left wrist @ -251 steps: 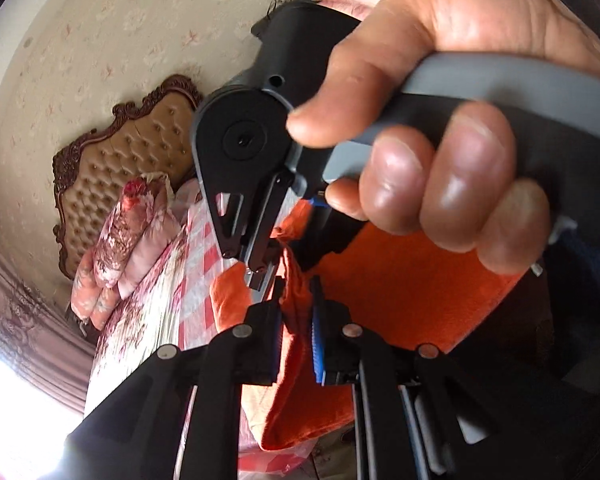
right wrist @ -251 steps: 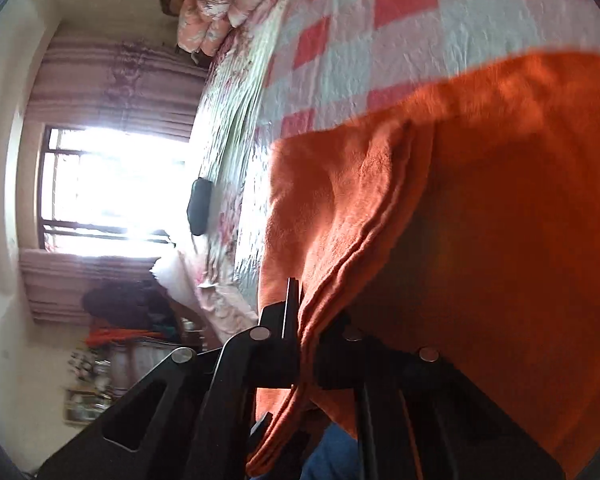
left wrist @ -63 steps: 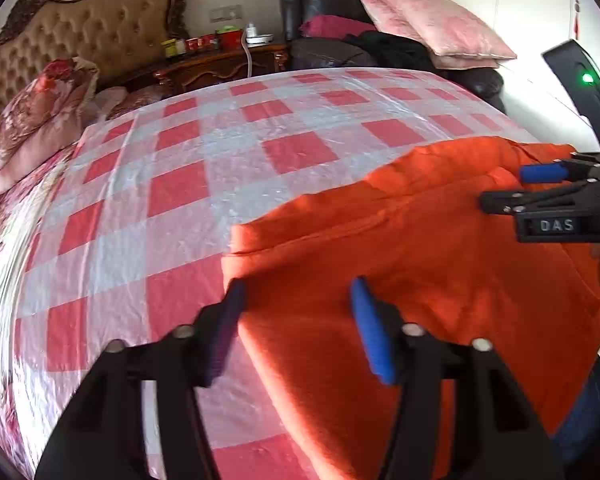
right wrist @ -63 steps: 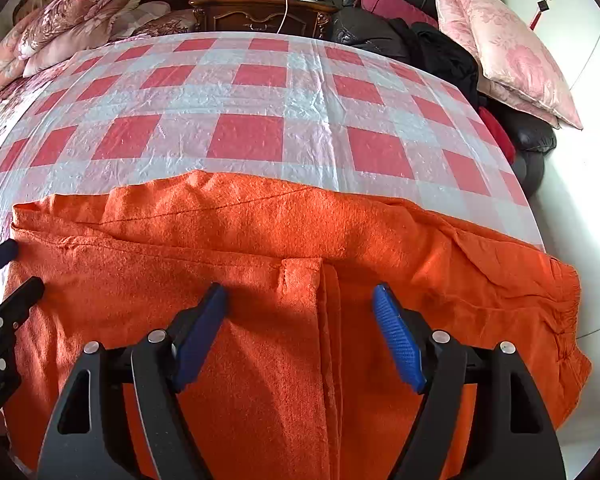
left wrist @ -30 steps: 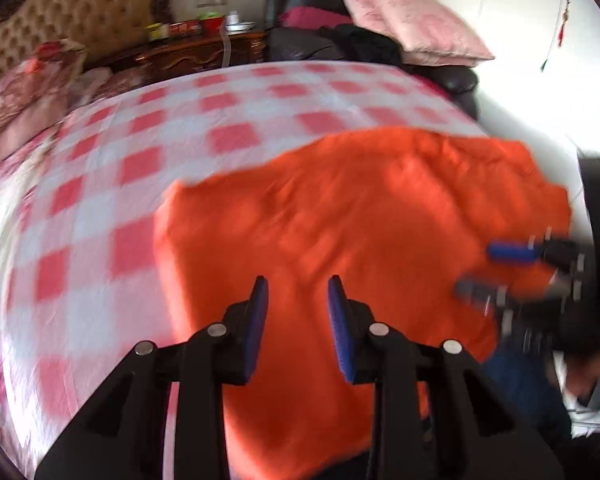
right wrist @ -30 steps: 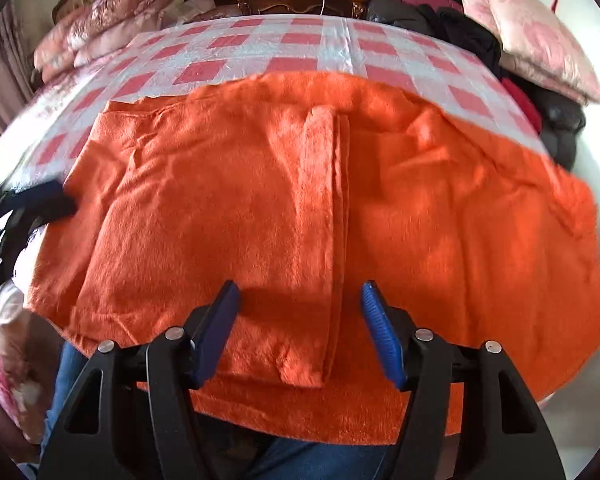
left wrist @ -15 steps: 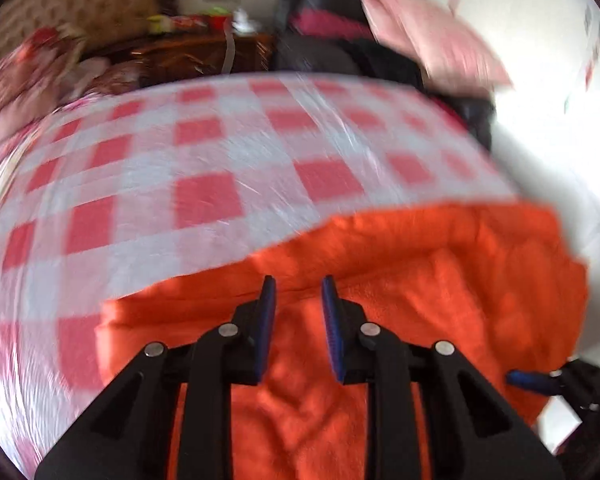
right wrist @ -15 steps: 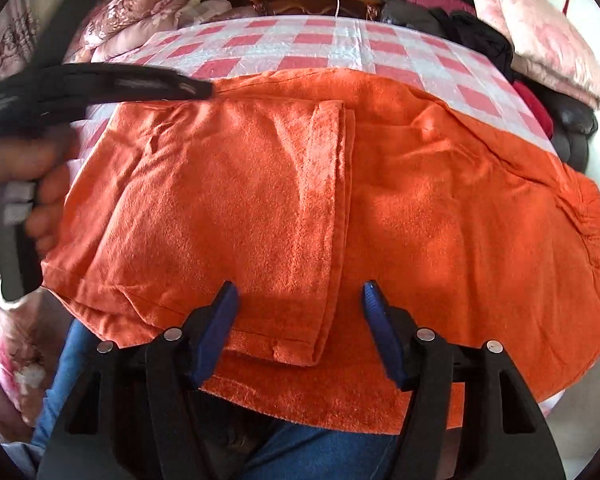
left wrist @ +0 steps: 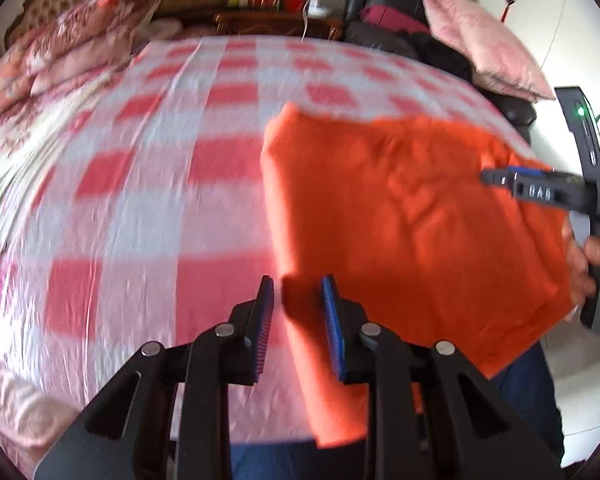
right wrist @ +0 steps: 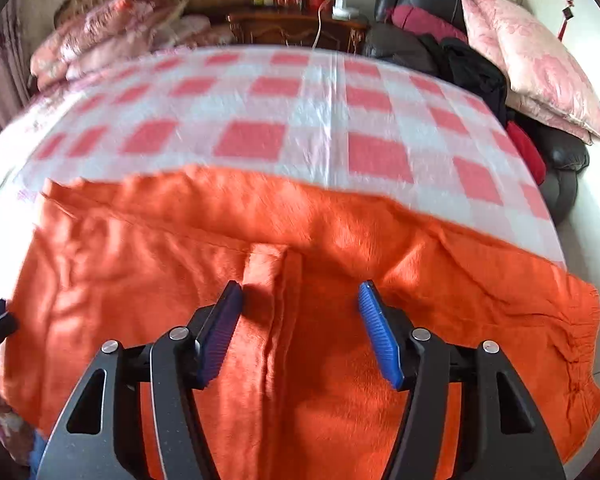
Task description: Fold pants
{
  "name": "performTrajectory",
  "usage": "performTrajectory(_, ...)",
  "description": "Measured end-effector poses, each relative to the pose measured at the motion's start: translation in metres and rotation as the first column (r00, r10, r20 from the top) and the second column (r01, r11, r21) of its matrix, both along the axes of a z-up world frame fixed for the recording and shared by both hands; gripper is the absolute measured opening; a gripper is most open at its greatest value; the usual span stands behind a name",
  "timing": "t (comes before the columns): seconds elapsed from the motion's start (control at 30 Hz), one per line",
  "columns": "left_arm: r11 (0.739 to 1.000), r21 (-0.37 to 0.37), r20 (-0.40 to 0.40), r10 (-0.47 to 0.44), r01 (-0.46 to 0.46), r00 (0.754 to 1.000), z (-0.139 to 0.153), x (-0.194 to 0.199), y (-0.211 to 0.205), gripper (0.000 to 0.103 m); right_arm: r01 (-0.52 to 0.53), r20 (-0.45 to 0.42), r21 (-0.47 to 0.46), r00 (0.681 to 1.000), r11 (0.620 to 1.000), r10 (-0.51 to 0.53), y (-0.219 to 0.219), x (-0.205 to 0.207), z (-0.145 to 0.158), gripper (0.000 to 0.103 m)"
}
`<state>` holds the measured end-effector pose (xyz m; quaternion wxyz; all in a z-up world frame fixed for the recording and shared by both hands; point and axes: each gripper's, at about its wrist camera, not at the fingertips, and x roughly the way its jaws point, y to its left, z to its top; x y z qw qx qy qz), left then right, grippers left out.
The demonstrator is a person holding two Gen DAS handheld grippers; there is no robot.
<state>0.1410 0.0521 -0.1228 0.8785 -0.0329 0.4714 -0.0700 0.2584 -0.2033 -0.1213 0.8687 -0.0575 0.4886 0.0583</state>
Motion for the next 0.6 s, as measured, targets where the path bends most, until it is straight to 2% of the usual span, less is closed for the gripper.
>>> performTrajectory(0.03, 1.000, -0.018, 0.008, 0.017, -0.016, 1.000, 0.002, -0.006, 0.005, 0.032, 0.004, 0.012, 0.014, 1.000, 1.000, -0.005, -0.003, -0.001, -0.001, 0.060)
performTrajectory(0.07, 0.998, -0.058, 0.010, 0.033, -0.033, 0.999, 0.004, -0.012, 0.011, 0.043, 0.004, 0.016, 0.013, 1.000, 1.000, -0.004, -0.003, 0.001, -0.002, 0.061)
performTrajectory(0.1, 0.994, -0.099, 0.010, 0.043, -0.042, 0.999, 0.005, -0.016, 0.017, 0.047, 0.002, 0.023, 0.004, 1.000, 1.000, -0.002, -0.002, 0.000, -0.002, 0.061)
performTrajectory(0.17, 0.973, -0.224, -0.024, 0.058, -0.062, 0.998, 0.003, -0.026, 0.030, 0.048, -0.002, 0.043, -0.026, 0.999, 1.000, 0.003, 0.002, -0.003, -0.003, 0.062)
performTrajectory(0.3, 0.950, -0.302, -0.043, 0.065, -0.075, 0.997, -0.002, -0.038, 0.036, 0.047, 0.002, 0.048, -0.042, 0.999, 0.999, 0.000, 0.004, -0.005, -0.002, 0.062)
performTrajectory(0.4, 0.903, -0.423, -0.083, 0.037, -0.069, 0.996, -0.007, -0.043, 0.039, 0.047, 0.003, 0.055, -0.052, 0.998, 0.999, 0.000, 0.004, -0.007, -0.002, 0.064)
performTrajectory(0.47, 0.828, -0.553, -0.120, 0.035, -0.096, 0.992, -0.015, -0.046, 0.049, 0.047, 0.008, 0.052, -0.046, 0.999, 0.999, -0.006, 0.003, -0.006, -0.002, 0.065)
performTrajectory(0.5, 0.774, -0.623, -0.143, 0.030, -0.114, 0.989, -0.021, -0.045, 0.055, 0.047, 0.010, 0.052, -0.046, 0.999, 0.999, -0.008, 0.003, -0.006, -0.002, 0.065)
performTrajectory(0.53, 0.698, -0.702, -0.174, 0.023, -0.141, 0.984, -0.031, -0.044, 0.061, 0.047, 0.011, 0.054, -0.051, 0.999, 0.999, -0.008, 0.003, -0.007, -0.002, 0.065)
performTrajectory(0.57, 0.639, -0.752, -0.192, 0.023, -0.162, 0.981, -0.038, -0.045, 0.065, 0.045, 0.010, 0.055, -0.056, 0.998, 0.998, -0.007, 0.004, -0.007, -0.002, 0.065)
performTrajectory(0.6, 0.615, -0.770, -0.199, 0.024, -0.172, 0.980, -0.041, -0.045, 0.066, 0.044, 0.009, 0.056, -0.059, 0.998, 0.998, -0.006, 0.004, -0.007, -0.002, 0.066)
